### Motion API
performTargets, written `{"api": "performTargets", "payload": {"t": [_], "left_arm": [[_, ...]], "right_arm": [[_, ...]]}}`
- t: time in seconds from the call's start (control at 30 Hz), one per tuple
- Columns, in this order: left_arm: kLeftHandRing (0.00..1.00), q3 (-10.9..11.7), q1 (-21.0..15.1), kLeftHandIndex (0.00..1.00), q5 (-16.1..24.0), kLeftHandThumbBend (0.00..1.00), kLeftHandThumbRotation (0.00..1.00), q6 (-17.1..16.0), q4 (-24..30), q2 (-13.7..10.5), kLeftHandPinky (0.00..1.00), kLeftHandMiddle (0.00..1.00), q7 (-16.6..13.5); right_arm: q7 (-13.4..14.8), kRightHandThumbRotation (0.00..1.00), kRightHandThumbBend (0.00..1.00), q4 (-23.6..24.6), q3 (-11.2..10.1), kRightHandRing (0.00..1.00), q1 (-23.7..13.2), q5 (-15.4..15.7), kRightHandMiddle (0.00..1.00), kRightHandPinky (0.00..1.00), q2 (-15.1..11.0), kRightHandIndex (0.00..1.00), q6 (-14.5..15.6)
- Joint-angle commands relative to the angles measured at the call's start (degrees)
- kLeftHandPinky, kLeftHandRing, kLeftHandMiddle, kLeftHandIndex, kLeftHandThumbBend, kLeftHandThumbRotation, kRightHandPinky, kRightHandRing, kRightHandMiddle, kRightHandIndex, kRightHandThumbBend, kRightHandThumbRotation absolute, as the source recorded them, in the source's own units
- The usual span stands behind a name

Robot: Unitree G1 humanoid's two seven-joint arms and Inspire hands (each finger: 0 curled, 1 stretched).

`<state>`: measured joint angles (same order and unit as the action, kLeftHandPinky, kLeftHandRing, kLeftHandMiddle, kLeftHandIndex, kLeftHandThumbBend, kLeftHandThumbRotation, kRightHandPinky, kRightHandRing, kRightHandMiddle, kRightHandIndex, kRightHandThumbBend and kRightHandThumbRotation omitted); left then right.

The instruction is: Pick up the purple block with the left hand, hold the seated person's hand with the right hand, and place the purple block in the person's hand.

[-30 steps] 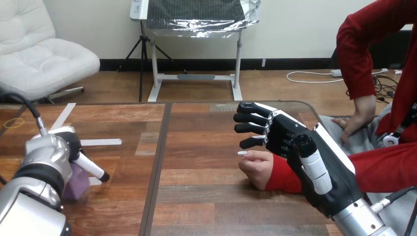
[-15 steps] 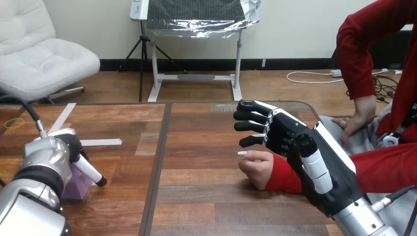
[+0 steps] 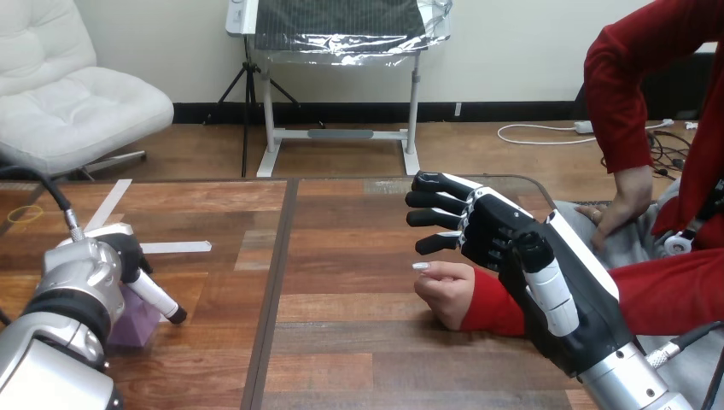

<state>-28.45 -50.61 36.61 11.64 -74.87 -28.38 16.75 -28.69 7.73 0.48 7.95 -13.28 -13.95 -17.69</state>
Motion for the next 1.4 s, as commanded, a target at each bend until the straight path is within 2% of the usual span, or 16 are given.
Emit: {"api": "performTargets", "payload": {"t": [0.0, 0.13, 0.33, 0.7, 0.87, 1.03, 1.23, 1.37], "left_arm": [[0.83, -0.87, 1.03, 0.83, 0.73, 0.72, 0.28, -0.38, -0.57, 1.0, 0.47, 0.87, -0.62], [0.86, -0.87, 1.34, 0.83, 0.72, 0.71, 0.29, -0.87, -0.71, 0.99, 0.52, 0.88, -1.1], [0.87, -1.15, 1.47, 0.82, 1.03, 0.71, 0.28, -0.9, -0.67, 1.06, 0.53, 0.88, -1.68], [0.83, -1.12, 1.77, 0.79, 1.08, 0.74, 0.17, -0.51, -0.59, 1.22, 0.39, 0.85, -3.22], [0.82, -1.13, 1.88, 0.78, 1.12, 0.76, 0.15, -0.12, -0.44, 1.31, 0.37, 0.84, -4.11], [0.82, -1.88, 2.01, 0.81, 1.84, 0.76, 0.14, -1.1, -0.3, 0.99, 0.38, 0.85, -4.6], [0.81, -2.21, 2.11, 0.8, 2.32, 0.77, 0.14, -2.19, -0.24, 0.71, 0.41, 0.84, -5.18], [0.8, -1.84, 2.11, 0.77, 2.08, 0.76, 0.13, -1.69, 0.12, 0.89, 0.43, 0.83, -6.02]], "right_arm": [[0.06, 1.0, 0.91, 1.72, -0.96, 0.81, -1.97, -0.6, 0.83, 0.7, -0.5, 0.84, -0.8], [0.15, 1.0, 0.91, 1.83, -0.94, 0.8, -1.92, -0.84, 0.82, 0.7, -0.34, 0.83, -0.51], [0.28, 1.0, 0.91, 1.83, -0.92, 0.8, -1.92, -0.46, 0.82, 0.69, -0.35, 0.83, -0.76], [0.1, 1.0, 0.91, 1.7, -0.93, 0.79, -1.94, -0.63, 0.82, 0.68, -0.34, 0.83, -0.95], [-0.08, 1.0, 0.9, 1.84, -0.96, 0.8, -1.95, -0.72, 0.82, 0.68, -0.54, 0.83, -0.8], [0.0, 1.0, 0.91, 2.0, -0.97, 0.8, -1.9, -0.8, 0.82, 0.69, -0.49, 0.83, -0.59], [0.07, 1.0, 0.92, 1.95, -0.9, 0.8, -2.06, -0.8, 0.82, 0.69, -0.36, 0.83, -0.48], [0.28, 1.0, 0.92, 2.1, -0.84, 0.8, -2.05, -0.66, 0.82, 0.68, -0.24, 0.83, -0.39]]}}
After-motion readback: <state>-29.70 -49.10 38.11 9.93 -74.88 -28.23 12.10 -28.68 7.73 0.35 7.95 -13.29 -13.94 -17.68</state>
